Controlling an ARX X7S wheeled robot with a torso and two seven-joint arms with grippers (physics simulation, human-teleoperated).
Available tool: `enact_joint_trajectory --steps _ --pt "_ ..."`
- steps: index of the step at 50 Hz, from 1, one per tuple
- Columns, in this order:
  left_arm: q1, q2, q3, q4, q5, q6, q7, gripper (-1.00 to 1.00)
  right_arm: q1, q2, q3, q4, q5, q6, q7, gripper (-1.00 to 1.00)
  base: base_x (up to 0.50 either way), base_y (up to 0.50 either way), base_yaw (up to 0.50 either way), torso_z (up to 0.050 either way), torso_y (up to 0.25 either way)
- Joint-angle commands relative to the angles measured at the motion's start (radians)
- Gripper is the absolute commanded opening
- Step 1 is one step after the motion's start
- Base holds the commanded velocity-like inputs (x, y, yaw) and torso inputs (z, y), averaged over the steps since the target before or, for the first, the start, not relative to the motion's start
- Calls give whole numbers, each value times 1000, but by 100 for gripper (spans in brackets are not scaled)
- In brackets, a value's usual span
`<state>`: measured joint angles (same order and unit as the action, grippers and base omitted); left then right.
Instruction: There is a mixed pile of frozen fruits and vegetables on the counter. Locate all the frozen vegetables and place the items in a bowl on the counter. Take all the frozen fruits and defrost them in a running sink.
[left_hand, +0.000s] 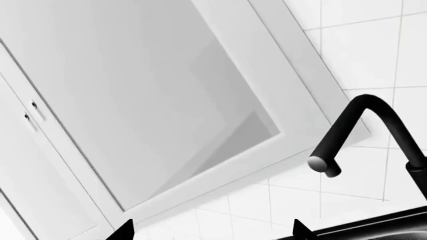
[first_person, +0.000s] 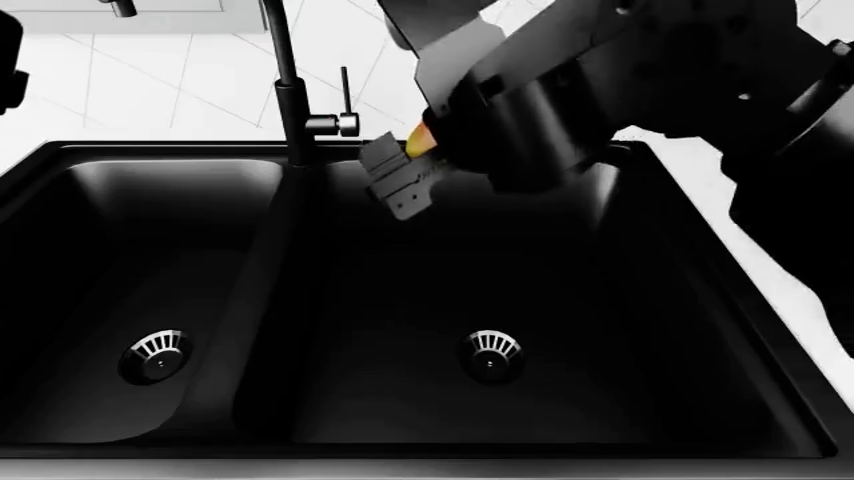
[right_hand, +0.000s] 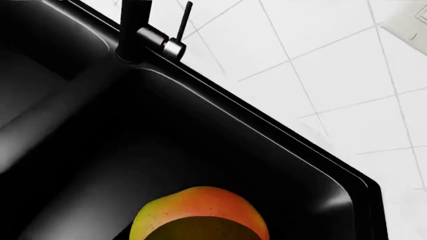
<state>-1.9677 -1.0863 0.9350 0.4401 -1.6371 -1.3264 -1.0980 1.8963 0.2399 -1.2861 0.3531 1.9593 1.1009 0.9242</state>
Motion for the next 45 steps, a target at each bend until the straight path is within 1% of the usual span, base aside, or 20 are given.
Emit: enact_joint_trajectory --steps 1,9,16,30,36,45 --pt "6 -18 -1 8 1 6 6 100 -88 -94 -59 159 -96 -14 -148 -100 0 0 0 0 0" --pt "0 -10 0 5 -6 4 1 100 -156 -124 -88 211 -126 -36 -197 -100 0 0 0 0 0" --pt "7 -17 0 9 1 11 8 100 -225 -178 -129 291 -193 -78 -310 -100 0 0 0 0 0" --pt "13 -19 3 9 8 16 11 100 -318 -226 -177 381 -251 -128 -435 -100 0 0 0 0 0" --pt "19 -25 3 10 13 22 16 100 -330 -239 -205 406 -245 -123 -450 -100 0 0 0 0 0" --pt "20 -30 2 10 18 24 22 100 -343 -240 -288 400 -207 -130 -462 -100 0 0 0 0 0"
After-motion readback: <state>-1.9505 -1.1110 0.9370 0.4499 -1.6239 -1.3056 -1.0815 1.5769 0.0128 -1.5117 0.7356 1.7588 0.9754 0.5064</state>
